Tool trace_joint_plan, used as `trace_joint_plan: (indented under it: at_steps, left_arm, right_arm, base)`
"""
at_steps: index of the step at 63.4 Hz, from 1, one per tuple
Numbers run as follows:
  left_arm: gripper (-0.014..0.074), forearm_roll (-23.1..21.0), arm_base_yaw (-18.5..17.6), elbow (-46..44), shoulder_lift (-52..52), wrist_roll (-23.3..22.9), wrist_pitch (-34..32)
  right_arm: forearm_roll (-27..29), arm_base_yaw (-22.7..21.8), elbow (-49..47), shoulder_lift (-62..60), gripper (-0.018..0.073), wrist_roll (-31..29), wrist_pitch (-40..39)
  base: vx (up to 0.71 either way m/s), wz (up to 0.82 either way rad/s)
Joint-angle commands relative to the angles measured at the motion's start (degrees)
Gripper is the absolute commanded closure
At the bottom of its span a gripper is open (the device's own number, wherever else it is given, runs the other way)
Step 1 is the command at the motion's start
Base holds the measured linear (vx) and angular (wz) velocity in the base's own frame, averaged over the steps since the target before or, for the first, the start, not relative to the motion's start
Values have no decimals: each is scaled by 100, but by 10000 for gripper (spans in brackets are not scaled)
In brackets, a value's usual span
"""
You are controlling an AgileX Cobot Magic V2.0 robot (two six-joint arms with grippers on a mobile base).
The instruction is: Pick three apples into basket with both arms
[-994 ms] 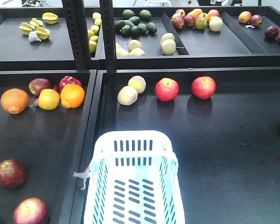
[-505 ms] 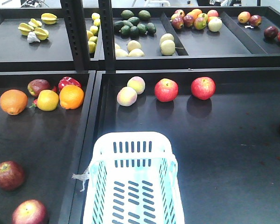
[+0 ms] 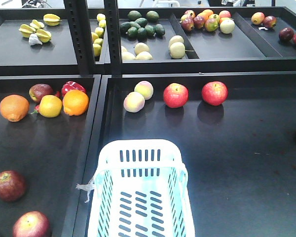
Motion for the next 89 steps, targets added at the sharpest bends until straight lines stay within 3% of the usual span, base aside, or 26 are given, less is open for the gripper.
trace_joint_plan:
  at_steps: [1,26,39,61,68,74,89]
  left_arm:
    - [603,0,-8,106,-11,-70,-398]
    - [603,0,-8,-38,-11,-67,-486]
    - [603,0,-8,-1088,352,-72,486]
    - [603,-118,-8,-3602,2388,-46,2719]
    - [603,-110,-8,-4250,2952,272,3514]
    - [603,-110,-8,-4554,3243,501,3838]
    - [603,-277,-8,-4673,3397,529,4063]
  right_arm:
    - [-54,-21,74,8,568,-8,-417]
    - [-54,-21,74,8,568,-8,-417]
    - [-54,-21,74,8,568,-8,-417]
    - [-54,-21,74,8,568,-8,-417]
    - [-54,-21,74,8,568,-8,-417]
    - [-54,-21,74,8,568,-8,-417]
    - [-54,-21,74,8,568,-8,-417]
  base:
    - [0,0]
    - [0,0]
    - [0,0]
    - [0,0]
    - [0,0]
    - [0,0]
    - [0,0]
